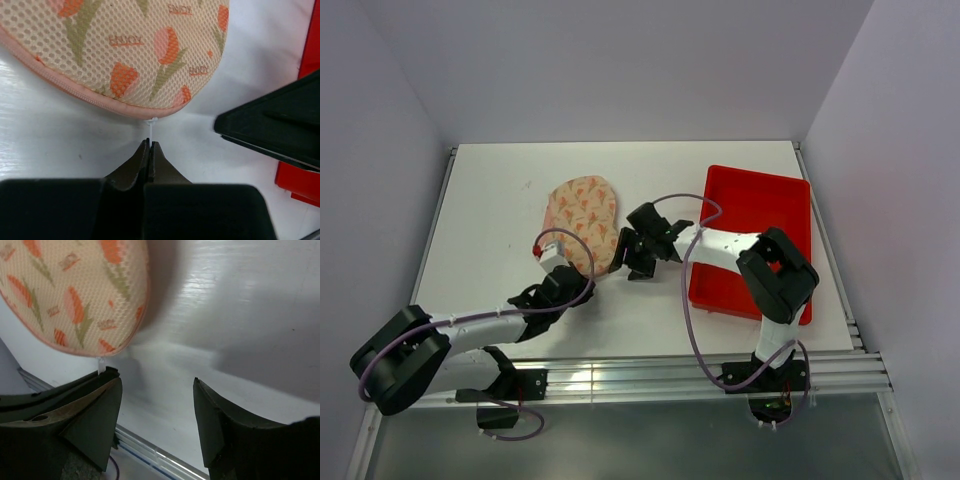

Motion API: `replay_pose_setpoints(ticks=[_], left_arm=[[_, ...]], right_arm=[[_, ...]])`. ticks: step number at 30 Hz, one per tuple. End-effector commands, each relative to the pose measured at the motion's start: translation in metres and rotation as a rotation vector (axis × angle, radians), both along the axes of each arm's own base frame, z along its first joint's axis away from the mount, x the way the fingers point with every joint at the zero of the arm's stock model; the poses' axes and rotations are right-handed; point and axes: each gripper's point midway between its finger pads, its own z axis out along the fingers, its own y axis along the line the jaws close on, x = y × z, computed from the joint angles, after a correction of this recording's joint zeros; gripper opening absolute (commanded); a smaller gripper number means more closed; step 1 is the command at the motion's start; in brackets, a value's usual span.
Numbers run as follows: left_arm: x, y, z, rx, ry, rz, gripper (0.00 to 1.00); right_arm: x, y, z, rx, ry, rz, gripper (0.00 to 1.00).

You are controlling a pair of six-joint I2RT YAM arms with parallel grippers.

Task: Place the bra in the laundry bag and zip it closed

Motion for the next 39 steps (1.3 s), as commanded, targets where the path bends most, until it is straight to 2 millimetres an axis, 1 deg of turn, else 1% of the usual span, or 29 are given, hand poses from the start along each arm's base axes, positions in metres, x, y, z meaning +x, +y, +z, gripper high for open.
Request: replay_pose_setpoints(ticks=[1,2,3,5,6,7,8,12,14,18,19,21,22,24,27,29,32,35,37,39], left_arm=[[0.011,-0.023,0.028,-0.046,-0.074,-0.082,0.00],[0.011,-0.024,0.028,-0.040,-0.075,-0.092,0.00],[0.010,-0.027,0.026,-0.039,-0.068,-0.111,0.00],[0.012,-0.033,0.030,-0.047,-0.077,-0.130,0.00],[0.011,-0.036,0.029,-0.053,-0.073,-0.148,0.00],[0.011,-0.038,0.031,-0.059,-0.081,-0.156,0.00],[0.011,-0.039,0.031,-0.055,-0.079,-0.159,0.00],[0.009,-0.040,0.027,-0.045,-0.068,-0.178,0.00],[0.010,-0.041,0.027,-0.043,-0.067,-0.180,0.00],[0.009,-0.043,0.028,-0.040,-0.069,-0.193,0.00],[0.010,-0.043,0.029,-0.041,-0.072,-0.195,0.00],[0.009,-0.044,0.030,-0.044,-0.073,-0.200,0.00],[0.009,-0.044,0.030,-0.045,-0.074,-0.202,0.00],[0.008,-0.043,0.031,-0.047,-0.074,-0.204,0.00],[0.007,-0.044,0.031,-0.045,-0.073,-0.212,0.00],[0.007,-0.044,0.031,-0.044,-0.071,-0.214,0.00],[0.006,-0.043,0.030,-0.041,-0.069,-0.214,0.00],[0.006,-0.043,0.030,-0.042,-0.070,-0.216,0.00],[0.004,-0.044,0.029,-0.045,-0.066,-0.220,0.00],[0.005,-0.043,0.029,-0.048,-0.065,-0.215,0.00]], right_arm=[[0.014,0.014,0.027,0.154,-0.041,-0.117,0.67],[0.016,0.016,0.031,0.183,-0.051,-0.132,0.67],[0.012,0.013,0.024,0.185,-0.023,-0.164,0.68],[0.015,0.014,0.027,0.219,-0.023,-0.206,0.68],[0.012,0.012,0.021,0.219,-0.011,-0.219,0.68],[0.011,0.013,0.021,0.232,-0.006,-0.229,0.68],[0.012,0.017,0.023,0.260,-0.016,-0.234,0.69],[0.011,0.017,0.020,0.281,-0.010,-0.282,0.69],[0.013,0.016,0.023,0.300,-0.022,-0.298,0.69],[0.014,0.019,0.023,0.312,-0.022,-0.307,0.69],[0.014,0.019,0.019,0.307,-0.015,-0.309,0.69],[0.017,0.024,0.020,0.326,-0.013,-0.313,0.69],[0.016,0.026,0.016,0.321,-0.007,-0.314,0.69],[0.018,0.030,0.016,0.328,-0.005,-0.317,0.69],[0.021,0.031,0.007,0.328,0.004,-0.339,0.68],[0.023,0.033,0.006,0.336,0.005,-0.347,0.68],[0.021,0.034,-0.001,0.328,0.017,-0.351,0.67],[0.023,0.034,-0.004,0.340,0.021,-0.372,0.66],[0.025,0.034,-0.006,0.337,0.019,-0.381,0.62],[0.027,0.035,-0.008,0.333,0.014,-0.386,0.53]])
